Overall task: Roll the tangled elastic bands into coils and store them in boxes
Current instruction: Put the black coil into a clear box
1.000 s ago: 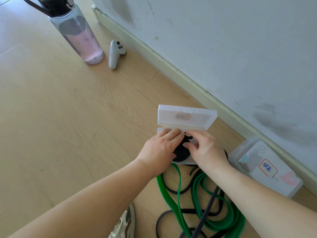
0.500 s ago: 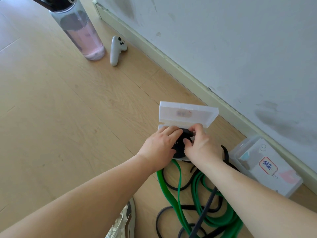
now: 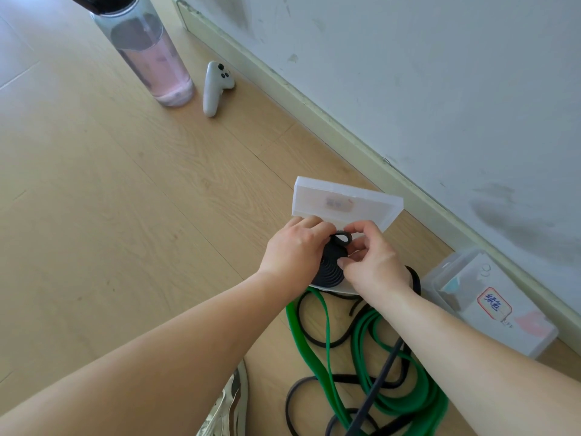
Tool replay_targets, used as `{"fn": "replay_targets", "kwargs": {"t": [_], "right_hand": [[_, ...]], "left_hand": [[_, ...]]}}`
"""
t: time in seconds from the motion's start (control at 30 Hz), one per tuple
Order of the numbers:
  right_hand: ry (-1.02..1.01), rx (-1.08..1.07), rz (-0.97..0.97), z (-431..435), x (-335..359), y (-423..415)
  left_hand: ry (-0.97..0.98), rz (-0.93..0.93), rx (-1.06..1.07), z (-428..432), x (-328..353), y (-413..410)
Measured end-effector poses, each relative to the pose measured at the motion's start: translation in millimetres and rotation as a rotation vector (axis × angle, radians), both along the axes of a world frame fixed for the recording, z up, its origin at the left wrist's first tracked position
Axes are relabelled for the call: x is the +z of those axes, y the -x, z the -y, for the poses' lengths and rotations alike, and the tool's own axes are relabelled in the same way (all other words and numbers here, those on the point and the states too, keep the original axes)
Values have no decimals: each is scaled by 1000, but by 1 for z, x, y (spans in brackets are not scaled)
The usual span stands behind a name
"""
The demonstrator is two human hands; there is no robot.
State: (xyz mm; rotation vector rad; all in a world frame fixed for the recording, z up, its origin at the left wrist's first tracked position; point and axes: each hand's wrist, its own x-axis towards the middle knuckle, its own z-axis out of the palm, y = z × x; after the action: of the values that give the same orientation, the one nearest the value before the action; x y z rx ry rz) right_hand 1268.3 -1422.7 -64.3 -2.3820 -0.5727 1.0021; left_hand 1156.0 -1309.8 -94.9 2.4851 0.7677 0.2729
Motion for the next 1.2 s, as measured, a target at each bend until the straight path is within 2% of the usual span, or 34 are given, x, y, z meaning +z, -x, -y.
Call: {"fn": "replay_targets", "kwargs": {"t": [0.27, 0.4, 0.53, 0.7, 0.77, 0.87, 0.93, 1.07, 1.2], "right_hand": [[134, 129, 54, 1, -1, 5], [186, 167, 87, -3, -2, 4], [189, 184, 111, -1, -4, 5], [133, 130, 101, 1, -6, 2], [87, 134, 153, 4, -3, 4], [7, 346, 321, 13, -1, 9], [34, 481, 385, 15, -3, 11], [88, 595, 449, 15, -9, 10], [66, 680, 610, 11, -11, 8]], "left_hand": [[9, -80, 26, 8, -6, 3], [25, -74, -96, 11, -6, 13], [-45, -44, -206, 4, -9, 32], [-67, -197, -271, 4, -7, 36], [-57, -229, -276, 5, -3, 34], [-12, -258, -265, 3, 3, 32], [-20, -257, -263, 3, 4, 30], [-73, -229, -279, 3, 0, 34], [-132, -163, -298, 2, -7, 38]]}}
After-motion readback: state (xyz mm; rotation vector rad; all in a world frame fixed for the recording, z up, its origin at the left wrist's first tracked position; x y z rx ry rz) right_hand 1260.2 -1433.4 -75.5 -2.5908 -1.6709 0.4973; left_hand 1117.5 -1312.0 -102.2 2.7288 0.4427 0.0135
